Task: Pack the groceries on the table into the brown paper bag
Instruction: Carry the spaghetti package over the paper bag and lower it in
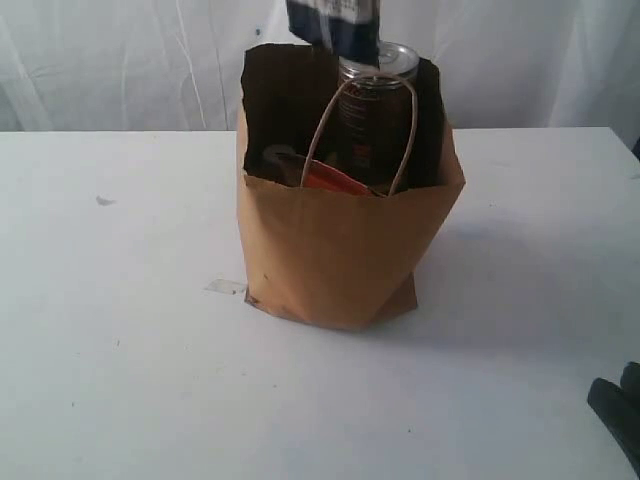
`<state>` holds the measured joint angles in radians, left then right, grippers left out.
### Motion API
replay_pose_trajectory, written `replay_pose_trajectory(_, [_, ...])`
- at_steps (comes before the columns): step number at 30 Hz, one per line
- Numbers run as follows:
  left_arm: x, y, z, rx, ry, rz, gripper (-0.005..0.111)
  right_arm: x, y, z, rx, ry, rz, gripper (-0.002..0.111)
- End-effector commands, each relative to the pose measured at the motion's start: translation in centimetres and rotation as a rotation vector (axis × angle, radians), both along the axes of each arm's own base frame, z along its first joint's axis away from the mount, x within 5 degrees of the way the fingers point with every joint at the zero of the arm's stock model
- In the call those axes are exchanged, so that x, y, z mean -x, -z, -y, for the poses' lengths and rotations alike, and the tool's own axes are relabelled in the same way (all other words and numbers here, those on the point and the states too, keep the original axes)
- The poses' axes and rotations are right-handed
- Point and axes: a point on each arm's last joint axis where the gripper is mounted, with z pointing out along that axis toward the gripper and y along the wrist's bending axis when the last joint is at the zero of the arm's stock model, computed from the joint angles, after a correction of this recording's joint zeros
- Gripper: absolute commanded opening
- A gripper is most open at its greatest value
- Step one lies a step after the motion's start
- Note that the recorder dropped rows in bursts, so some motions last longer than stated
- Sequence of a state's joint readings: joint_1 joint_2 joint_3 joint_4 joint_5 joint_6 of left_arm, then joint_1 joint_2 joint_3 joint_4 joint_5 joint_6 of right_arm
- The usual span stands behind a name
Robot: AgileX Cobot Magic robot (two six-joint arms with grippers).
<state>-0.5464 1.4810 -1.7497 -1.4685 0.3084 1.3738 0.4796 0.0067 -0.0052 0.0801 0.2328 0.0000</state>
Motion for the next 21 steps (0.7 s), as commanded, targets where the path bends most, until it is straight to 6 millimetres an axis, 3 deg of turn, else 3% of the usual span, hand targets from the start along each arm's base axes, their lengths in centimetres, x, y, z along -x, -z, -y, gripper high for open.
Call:
replay_pose_trajectory(1, [-0.8, 0.9, 1.1, 0.004, 0.072, -0.048, 0.0, 0.0, 0.1, 0.1, 0.003, 0.006, 0.006, 0.031])
replay_pose_trajectory(9, [-1.5, 2.3, 1.5, -0.054, 0.07, -0.116, 0.0, 0.0, 0.1, 0.1, 0.003, 0.006, 0.006, 0.031])
replay_pose_trajectory(14, [-2.4, 4.4, 2.1, -0.044, -0.016, -0.202, 0.0, 0.0, 0.1, 0.1, 0.003, 0.006, 0.006, 0.031])
replay_pose_trajectory(21, [-1.8, 5.1, 3.9, -0.033, -0.022, -0.227, 0.0, 0.0, 0.1, 0.1, 0.003, 0.006, 0.006, 0.031])
